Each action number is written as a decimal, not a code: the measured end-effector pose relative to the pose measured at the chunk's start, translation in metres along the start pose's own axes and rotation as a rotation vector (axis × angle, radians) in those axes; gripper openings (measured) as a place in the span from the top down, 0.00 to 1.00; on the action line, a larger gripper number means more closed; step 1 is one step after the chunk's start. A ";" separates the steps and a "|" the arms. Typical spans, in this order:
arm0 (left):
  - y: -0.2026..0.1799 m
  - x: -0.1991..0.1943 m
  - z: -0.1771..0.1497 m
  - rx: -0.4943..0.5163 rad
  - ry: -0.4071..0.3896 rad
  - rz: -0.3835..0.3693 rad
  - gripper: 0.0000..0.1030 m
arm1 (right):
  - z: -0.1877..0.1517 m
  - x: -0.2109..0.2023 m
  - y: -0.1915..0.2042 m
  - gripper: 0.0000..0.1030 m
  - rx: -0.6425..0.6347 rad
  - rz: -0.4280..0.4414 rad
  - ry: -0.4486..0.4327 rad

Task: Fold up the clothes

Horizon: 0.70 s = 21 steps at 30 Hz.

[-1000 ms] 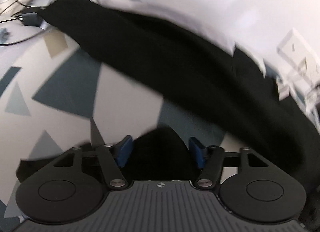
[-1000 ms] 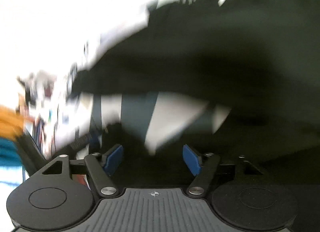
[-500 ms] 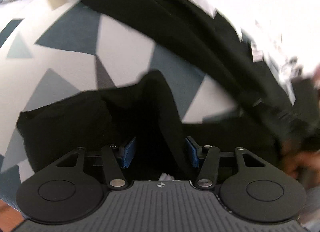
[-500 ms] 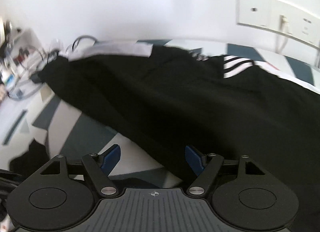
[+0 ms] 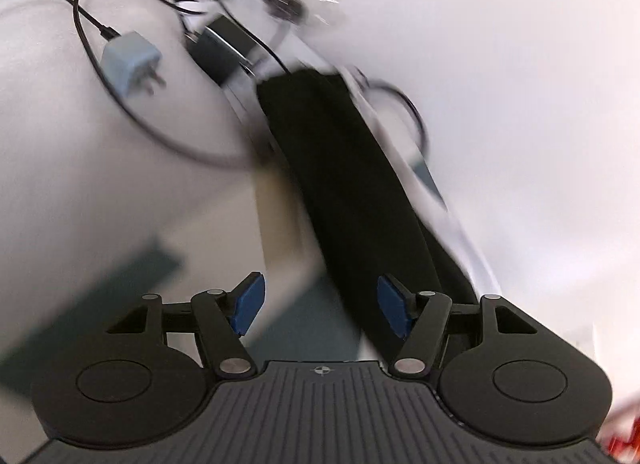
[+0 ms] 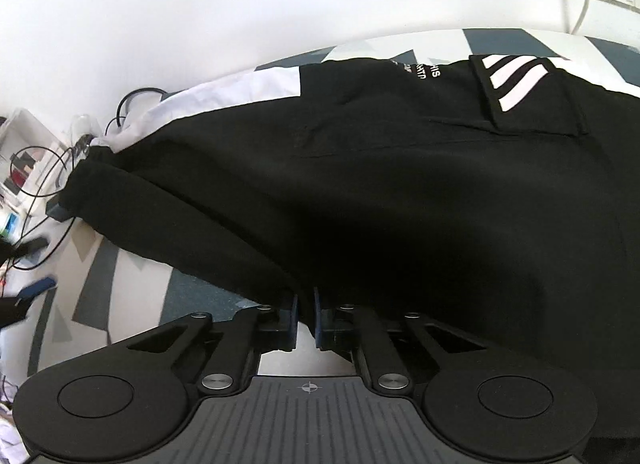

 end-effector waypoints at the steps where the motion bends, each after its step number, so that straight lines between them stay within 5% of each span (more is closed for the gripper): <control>1: 0.002 0.010 0.009 -0.009 0.000 -0.012 0.39 | -0.003 -0.002 0.003 0.95 -0.009 -0.003 0.009; 6: -0.005 0.057 0.027 0.047 0.006 -0.055 0.41 | -0.013 -0.008 0.015 0.95 -0.027 -0.044 0.043; 8: -0.005 0.068 0.030 0.044 0.010 -0.078 0.61 | -0.009 -0.013 0.020 0.86 0.001 -0.068 0.025; 9: -0.005 0.073 0.030 0.039 0.029 -0.086 0.86 | -0.004 -0.018 0.023 0.81 0.042 -0.071 -0.002; 10: -0.004 0.076 0.027 0.033 0.048 -0.085 0.92 | 0.004 -0.024 0.027 0.72 0.084 -0.060 -0.048; 14: -0.004 0.067 0.020 0.103 0.013 -0.073 0.95 | 0.051 -0.040 0.064 0.62 0.074 -0.030 -0.244; 19: -0.002 0.032 0.015 0.174 -0.028 -0.074 0.96 | 0.110 0.012 0.136 0.55 -0.155 -0.038 -0.275; 21: 0.001 0.022 0.010 0.178 -0.027 -0.068 0.96 | 0.129 0.042 0.169 0.39 -0.255 -0.025 -0.280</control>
Point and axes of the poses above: each gripper's, at about its wrist camera, not at the fingertips, and x roughly the way its jaws point, y to its left, z to its top, the point moved 8 cm from there along x, roughly the way its jaws point, and after that the axes turned 1 degree about x, right-handed, at the moved point
